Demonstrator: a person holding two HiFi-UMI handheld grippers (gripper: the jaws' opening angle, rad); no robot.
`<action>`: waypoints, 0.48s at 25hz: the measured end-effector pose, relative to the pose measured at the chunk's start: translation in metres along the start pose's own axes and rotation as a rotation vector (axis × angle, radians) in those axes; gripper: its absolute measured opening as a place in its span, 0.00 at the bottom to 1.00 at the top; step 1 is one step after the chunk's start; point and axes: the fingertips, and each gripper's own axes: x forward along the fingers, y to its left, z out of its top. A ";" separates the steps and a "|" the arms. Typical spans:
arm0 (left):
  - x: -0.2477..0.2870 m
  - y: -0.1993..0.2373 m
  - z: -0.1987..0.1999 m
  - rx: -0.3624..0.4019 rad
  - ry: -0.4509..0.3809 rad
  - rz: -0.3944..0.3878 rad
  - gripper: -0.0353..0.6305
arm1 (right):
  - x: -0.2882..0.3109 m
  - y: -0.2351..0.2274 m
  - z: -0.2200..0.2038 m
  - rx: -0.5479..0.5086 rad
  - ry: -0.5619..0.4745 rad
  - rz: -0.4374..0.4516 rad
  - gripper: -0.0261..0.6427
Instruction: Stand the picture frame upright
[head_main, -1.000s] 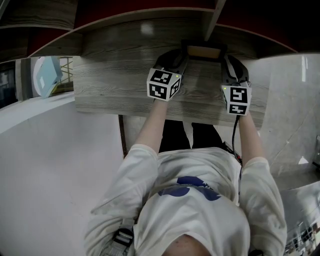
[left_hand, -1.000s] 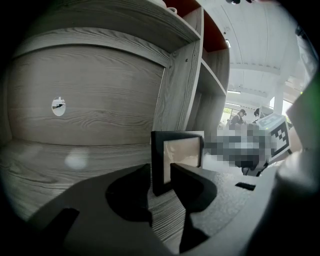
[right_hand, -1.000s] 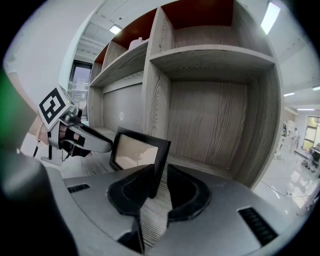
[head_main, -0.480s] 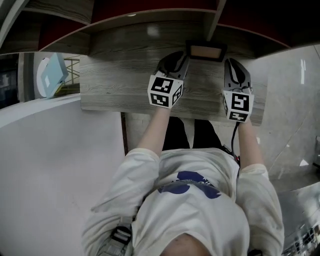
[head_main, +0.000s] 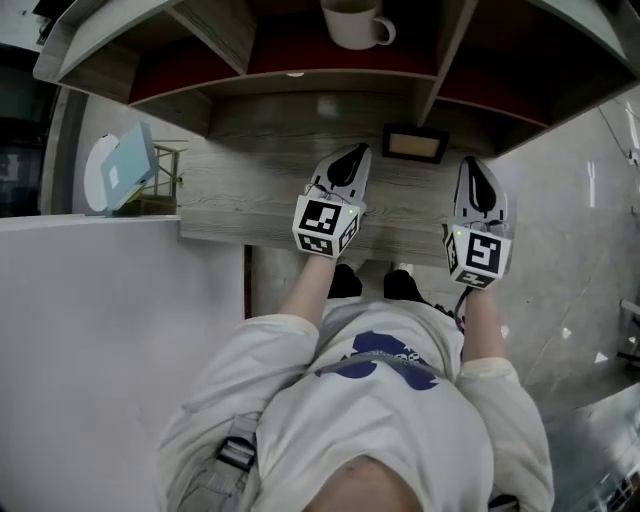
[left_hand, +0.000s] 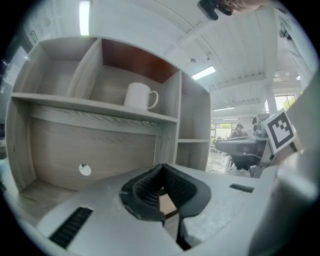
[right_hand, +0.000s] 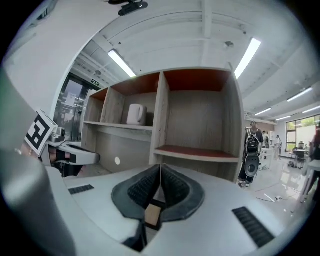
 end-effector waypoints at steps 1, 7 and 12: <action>-0.005 0.001 0.008 0.010 -0.016 0.002 0.06 | -0.005 0.001 0.010 -0.003 -0.019 -0.007 0.05; -0.027 -0.004 0.053 0.116 -0.112 0.010 0.06 | -0.029 0.011 0.051 -0.054 -0.115 -0.018 0.04; -0.031 -0.003 0.069 0.169 -0.144 0.010 0.06 | -0.037 0.015 0.073 -0.084 -0.184 -0.021 0.04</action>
